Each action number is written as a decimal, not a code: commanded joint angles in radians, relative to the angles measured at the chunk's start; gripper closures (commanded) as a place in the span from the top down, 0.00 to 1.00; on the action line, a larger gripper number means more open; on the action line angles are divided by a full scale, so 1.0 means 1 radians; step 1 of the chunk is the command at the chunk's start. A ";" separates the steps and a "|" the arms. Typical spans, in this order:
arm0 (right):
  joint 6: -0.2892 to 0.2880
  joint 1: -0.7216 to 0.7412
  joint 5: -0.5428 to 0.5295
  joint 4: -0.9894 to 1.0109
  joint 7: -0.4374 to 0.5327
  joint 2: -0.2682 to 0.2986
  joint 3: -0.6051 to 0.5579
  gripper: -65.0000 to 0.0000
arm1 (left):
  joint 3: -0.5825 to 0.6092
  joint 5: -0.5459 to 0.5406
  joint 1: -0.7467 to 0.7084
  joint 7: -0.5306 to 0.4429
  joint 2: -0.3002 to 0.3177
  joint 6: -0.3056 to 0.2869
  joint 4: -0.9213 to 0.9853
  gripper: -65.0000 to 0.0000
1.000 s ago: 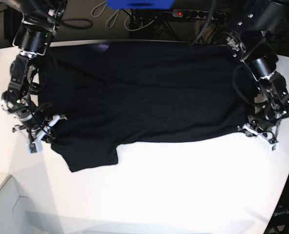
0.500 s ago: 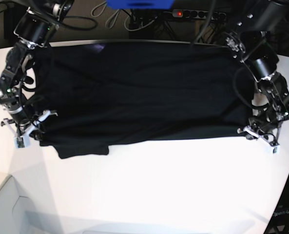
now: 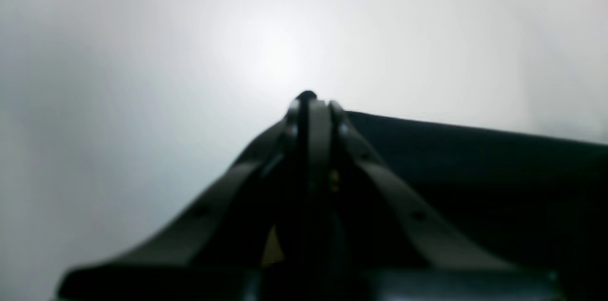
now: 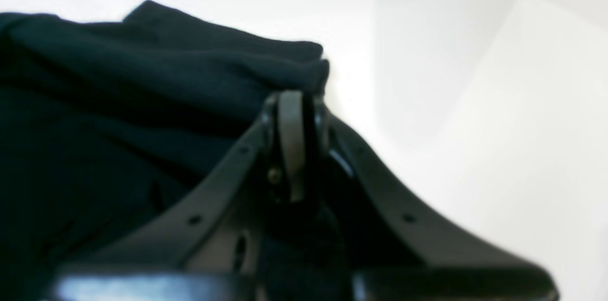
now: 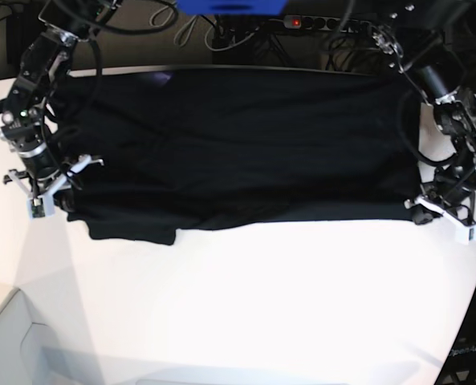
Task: Layout the t-shirt on the table in an organized manner, then fold the t-shirt properly
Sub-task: 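Lift the hem edge with both grippers and fold it toward the folded edge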
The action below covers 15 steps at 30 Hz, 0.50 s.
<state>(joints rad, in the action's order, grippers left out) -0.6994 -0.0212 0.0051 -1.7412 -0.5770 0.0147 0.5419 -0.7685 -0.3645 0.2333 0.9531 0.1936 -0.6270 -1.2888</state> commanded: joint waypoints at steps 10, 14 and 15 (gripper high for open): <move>0.001 0.000 -0.012 -0.015 0.030 0.008 0.005 0.00 | -0.006 -0.164 -0.110 0.066 0.022 -0.003 -0.271 0.00; 0.001 0.000 -0.012 -0.016 0.030 0.009 0.005 0.00 | -0.006 -0.176 -0.147 0.056 0.024 -0.003 -0.291 0.00; 0.001 0.000 -0.012 -0.019 0.030 0.009 0.007 0.00 | -0.006 -0.176 -0.151 0.056 0.025 -0.003 -0.288 0.00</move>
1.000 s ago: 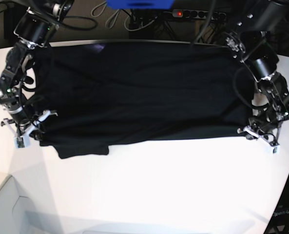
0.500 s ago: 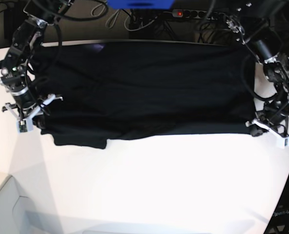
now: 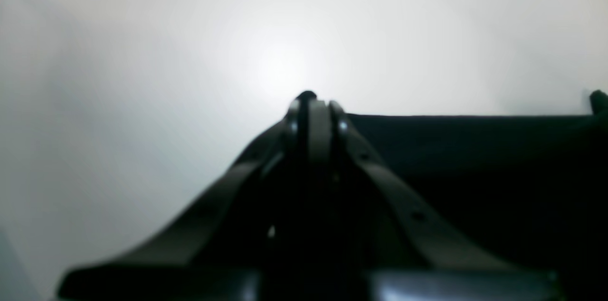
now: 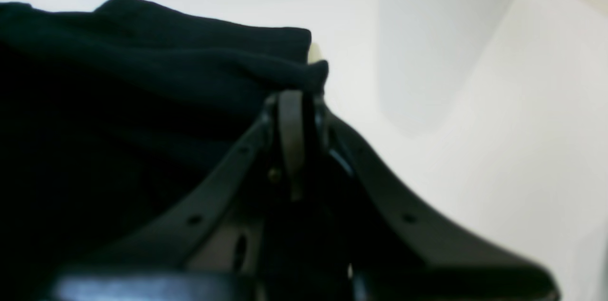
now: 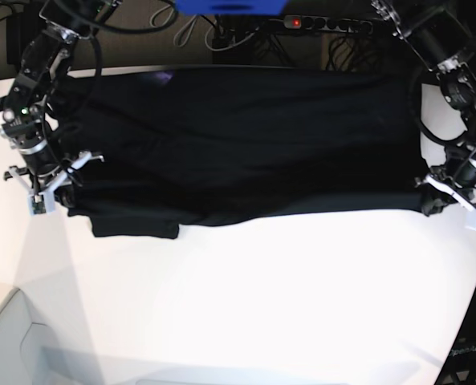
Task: Layout the t-shirt on the table in an organized manner, then fold the t-shirt properly
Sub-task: 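Lift the hem edge with both grippers and fold it toward the folded edge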
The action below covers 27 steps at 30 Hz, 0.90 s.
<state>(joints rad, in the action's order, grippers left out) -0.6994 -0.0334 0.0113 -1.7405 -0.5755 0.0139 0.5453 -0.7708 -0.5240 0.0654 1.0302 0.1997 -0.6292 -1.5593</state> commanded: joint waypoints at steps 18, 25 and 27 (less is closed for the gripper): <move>0.001 -0.095 -0.104 -0.023 0.028 -0.015 0.161 0.00 | -0.005 -0.017 -0.048 -0.014 0.031 -0.001 -0.020 0.00; 0.001 -0.132 -0.104 -0.019 0.030 -0.029 0.161 0.00 | -0.017 -0.017 -0.071 0.012 0.033 -0.001 -0.023 0.00; 0.001 -0.133 -0.104 -0.016 0.030 -0.029 0.160 0.00 | -0.054 -0.018 -0.068 0.057 0.031 -0.002 -0.023 0.00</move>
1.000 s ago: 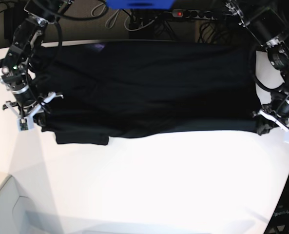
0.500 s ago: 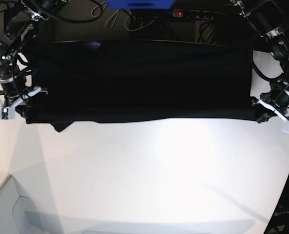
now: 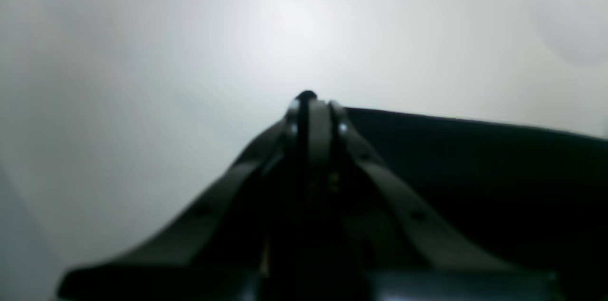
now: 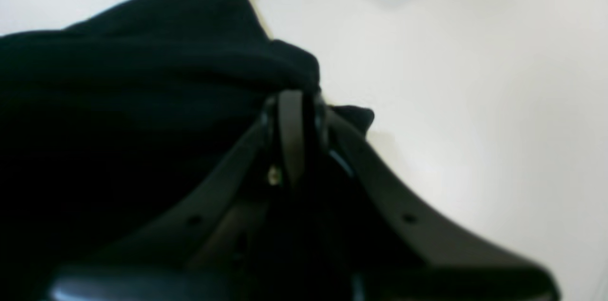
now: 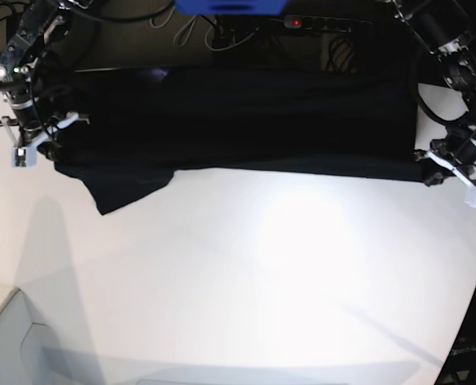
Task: Layout the t-shirt on the table in an organized manner, then fold the t-shirt properly
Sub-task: 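Lift the hem edge with both grippers and fold it toward the folded edge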
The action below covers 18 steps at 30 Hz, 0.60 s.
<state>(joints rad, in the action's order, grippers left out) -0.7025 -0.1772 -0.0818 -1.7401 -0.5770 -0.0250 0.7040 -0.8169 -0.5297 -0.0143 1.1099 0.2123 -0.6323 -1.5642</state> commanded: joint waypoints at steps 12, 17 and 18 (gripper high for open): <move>0.004 0.020 -0.009 0.096 0.032 -0.010 -0.014 0.00 | -0.025 0.000 -0.037 0.025 0.009 0.001 0.005 0.00; 0.004 0.015 -0.008 0.105 0.032 -0.010 -0.068 0.00 | 0.049 0.000 -0.037 0.020 0.011 0.001 0.097 0.00; 0.004 0.015 -0.008 0.107 0.032 -0.010 -0.074 0.00 | 0.058 0.000 -0.037 0.008 0.011 0.001 0.120 0.00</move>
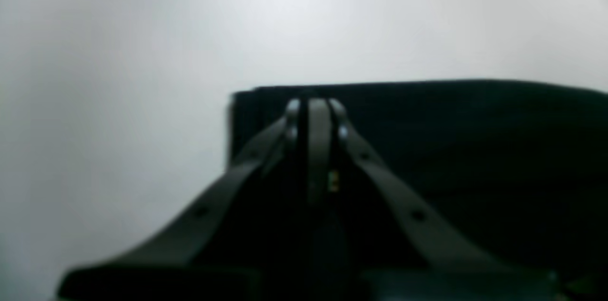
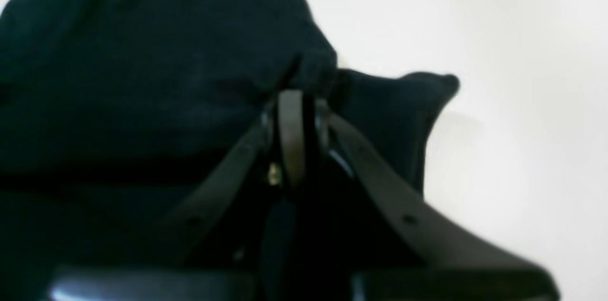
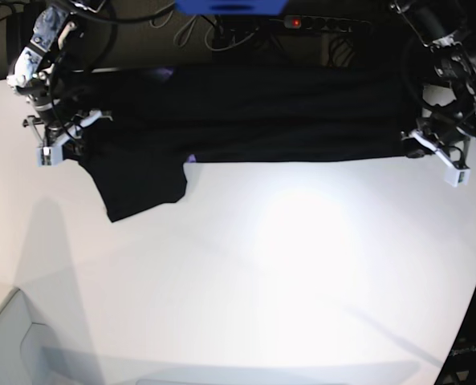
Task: Layout the t-shirt on the table in an organized manner, then fold the t-shirt properly
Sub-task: 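Lift the hem edge with both grippers and fold it toward the folded edge, then lower the folded edge with both grippers and release onto the shirt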
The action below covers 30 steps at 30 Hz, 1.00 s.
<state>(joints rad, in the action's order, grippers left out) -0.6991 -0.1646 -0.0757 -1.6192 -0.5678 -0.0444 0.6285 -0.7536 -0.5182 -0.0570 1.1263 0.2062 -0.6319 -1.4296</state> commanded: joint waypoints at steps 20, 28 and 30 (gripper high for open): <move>0.001 0.239 -0.008 0.303 0.119 0.119 -0.005 0.00 | 0.210 -0.010 0.138 -0.388 0.025 0.014 0.326 0.00; 0.001 0.268 -0.009 0.208 0.116 0.156 -0.002 0.00 | 0.179 -0.023 0.191 -0.334 0.022 0.014 0.223 0.00; 0.001 0.237 -0.016 0.155 0.116 0.153 -0.002 0.00 | 0.153 -0.023 0.191 -0.300 0.016 0.014 0.161 0.00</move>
<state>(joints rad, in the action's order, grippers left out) -0.6987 0.0662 -0.0822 -1.4494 -0.4709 0.0967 0.6231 -0.5995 -0.5201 0.1154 0.8490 0.2100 -0.6090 -1.2484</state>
